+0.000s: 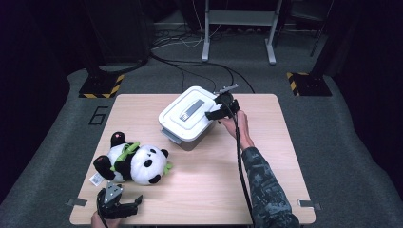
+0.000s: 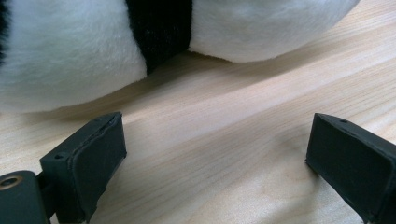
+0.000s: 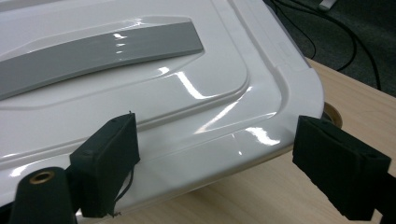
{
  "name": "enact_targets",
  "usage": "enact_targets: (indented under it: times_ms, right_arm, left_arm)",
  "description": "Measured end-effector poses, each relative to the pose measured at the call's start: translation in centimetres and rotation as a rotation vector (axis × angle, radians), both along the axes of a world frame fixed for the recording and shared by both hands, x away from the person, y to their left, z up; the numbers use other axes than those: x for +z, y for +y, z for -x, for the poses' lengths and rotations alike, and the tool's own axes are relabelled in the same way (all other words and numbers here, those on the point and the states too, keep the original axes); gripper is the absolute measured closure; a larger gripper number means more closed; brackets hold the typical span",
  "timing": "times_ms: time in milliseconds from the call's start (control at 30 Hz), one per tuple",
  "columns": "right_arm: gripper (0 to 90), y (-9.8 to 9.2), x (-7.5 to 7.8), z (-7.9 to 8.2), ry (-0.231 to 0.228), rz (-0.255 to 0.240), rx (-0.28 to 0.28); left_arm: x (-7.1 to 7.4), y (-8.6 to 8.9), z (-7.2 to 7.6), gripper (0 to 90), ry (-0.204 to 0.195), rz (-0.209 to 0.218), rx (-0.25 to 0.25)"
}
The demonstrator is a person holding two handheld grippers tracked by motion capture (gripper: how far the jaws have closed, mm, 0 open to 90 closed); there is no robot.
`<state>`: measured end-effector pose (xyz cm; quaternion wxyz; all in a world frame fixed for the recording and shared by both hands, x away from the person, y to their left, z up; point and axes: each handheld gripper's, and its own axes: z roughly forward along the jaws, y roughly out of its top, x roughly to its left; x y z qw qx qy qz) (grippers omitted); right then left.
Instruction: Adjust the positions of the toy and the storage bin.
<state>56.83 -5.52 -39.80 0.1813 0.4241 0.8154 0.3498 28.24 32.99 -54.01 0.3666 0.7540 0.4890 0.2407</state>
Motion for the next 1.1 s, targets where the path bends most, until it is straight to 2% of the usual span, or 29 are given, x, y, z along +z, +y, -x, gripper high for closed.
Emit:
enact_targets:
  times_ms: [167,400,667,800,1000,1100]
  right_arm:
    - [13.8,-0.3,0.0,0.1,0.009,-0.009,-0.007]
    - [14.0,-1.1,-0.1,0.8,0.013,0.014,-0.012]
    - [14.4,-1.3,-0.2,1.0,0.007,0.004,-0.022]
    - [17.7,-1.1,-0.4,0.8,0.027,-0.068,-0.046]
    - [17.6,-1.1,-0.7,0.5,0.037,-0.107,-0.061]
    - [17.0,-1.0,-0.7,0.4,0.035,-0.108,-0.061]
  left_arm:
    - [0.0,0.0,0.0,4.5,-0.003,0.002,0.000]
    - [0.0,0.0,0.0,4.5,-0.002,0.002,0.001]
    - [0.0,0.0,0.0,4.6,0.001,0.002,0.002]
    - [0.0,0.0,0.1,4.6,0.001,0.001,0.001]
    - [0.0,0.0,0.1,4.6,0.004,-0.001,-0.002]
    - [0.0,0.0,0.1,4.6,0.003,0.000,-0.002]
